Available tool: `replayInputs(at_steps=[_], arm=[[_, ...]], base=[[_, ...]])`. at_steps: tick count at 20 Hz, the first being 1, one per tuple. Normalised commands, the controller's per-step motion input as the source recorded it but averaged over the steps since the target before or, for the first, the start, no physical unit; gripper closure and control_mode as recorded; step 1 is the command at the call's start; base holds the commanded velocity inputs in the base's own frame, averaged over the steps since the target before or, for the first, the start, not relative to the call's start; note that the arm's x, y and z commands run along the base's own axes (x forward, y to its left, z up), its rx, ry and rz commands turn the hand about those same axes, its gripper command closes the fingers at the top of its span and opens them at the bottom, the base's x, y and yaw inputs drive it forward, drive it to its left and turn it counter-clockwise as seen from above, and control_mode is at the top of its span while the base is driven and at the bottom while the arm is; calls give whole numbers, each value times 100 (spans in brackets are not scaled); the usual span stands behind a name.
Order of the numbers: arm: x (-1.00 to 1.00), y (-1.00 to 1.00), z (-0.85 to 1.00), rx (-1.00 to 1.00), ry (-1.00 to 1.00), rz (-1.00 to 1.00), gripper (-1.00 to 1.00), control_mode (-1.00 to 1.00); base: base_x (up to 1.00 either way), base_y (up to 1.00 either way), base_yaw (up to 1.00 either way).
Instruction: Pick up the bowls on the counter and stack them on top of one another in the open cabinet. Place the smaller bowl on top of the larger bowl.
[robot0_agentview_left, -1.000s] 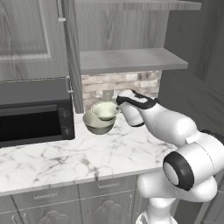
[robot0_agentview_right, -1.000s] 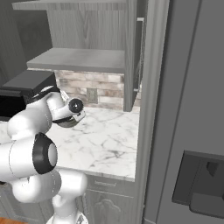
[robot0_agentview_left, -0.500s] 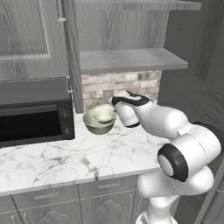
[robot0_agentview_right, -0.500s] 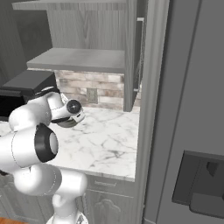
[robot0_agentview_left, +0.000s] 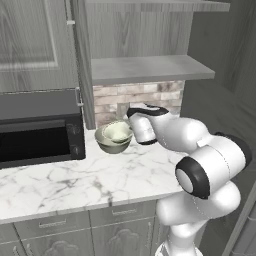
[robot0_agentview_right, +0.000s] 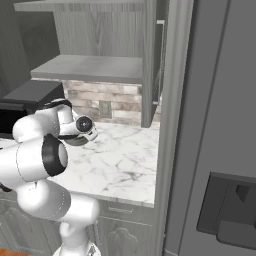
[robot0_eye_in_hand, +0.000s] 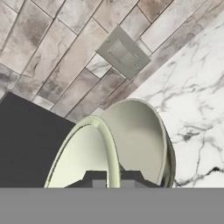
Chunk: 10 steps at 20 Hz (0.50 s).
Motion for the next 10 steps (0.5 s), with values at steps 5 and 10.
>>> replayInputs(at_steps=[5, 10], arm=[[0, 0, -19, -1, -5, 0, 100, -100], [0, 0, -21, -1, -4, 0, 100, -100]], base=[[0, 0, 0], [0, 0, 0]])
